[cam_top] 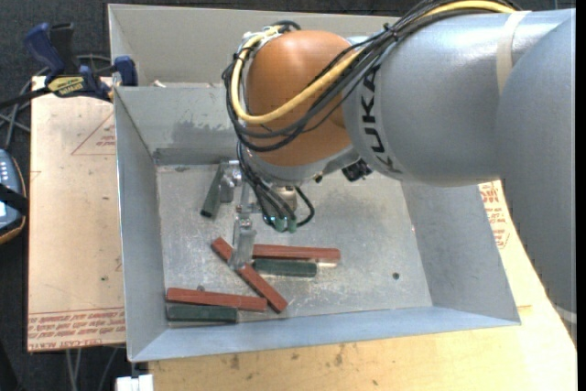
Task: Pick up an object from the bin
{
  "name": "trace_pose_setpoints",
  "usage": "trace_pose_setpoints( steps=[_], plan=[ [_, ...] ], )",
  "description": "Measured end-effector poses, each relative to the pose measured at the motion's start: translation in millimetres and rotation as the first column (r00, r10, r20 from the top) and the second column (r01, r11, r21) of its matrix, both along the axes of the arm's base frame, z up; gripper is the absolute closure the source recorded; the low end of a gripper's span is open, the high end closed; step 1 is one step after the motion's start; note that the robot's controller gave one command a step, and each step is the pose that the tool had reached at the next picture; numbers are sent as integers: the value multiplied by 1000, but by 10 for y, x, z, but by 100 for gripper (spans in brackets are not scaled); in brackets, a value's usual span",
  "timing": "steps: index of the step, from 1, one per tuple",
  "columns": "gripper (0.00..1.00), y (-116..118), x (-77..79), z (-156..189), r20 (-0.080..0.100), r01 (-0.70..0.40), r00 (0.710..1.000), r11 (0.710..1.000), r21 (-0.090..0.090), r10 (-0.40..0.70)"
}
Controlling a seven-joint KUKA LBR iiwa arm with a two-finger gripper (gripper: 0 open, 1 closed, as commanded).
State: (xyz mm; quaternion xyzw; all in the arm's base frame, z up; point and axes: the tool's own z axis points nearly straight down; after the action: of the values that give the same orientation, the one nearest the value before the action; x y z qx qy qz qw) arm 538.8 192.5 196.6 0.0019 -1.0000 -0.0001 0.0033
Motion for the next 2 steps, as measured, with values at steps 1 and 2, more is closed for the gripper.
trace_pose_setpoints(
  steps=[1,2],
  plan=[
    [0,-10,20,38,7,3,1000,1000,1,-3],
    [0,255,-202,-514,10,-96,995,995,1,96]
  ],
)
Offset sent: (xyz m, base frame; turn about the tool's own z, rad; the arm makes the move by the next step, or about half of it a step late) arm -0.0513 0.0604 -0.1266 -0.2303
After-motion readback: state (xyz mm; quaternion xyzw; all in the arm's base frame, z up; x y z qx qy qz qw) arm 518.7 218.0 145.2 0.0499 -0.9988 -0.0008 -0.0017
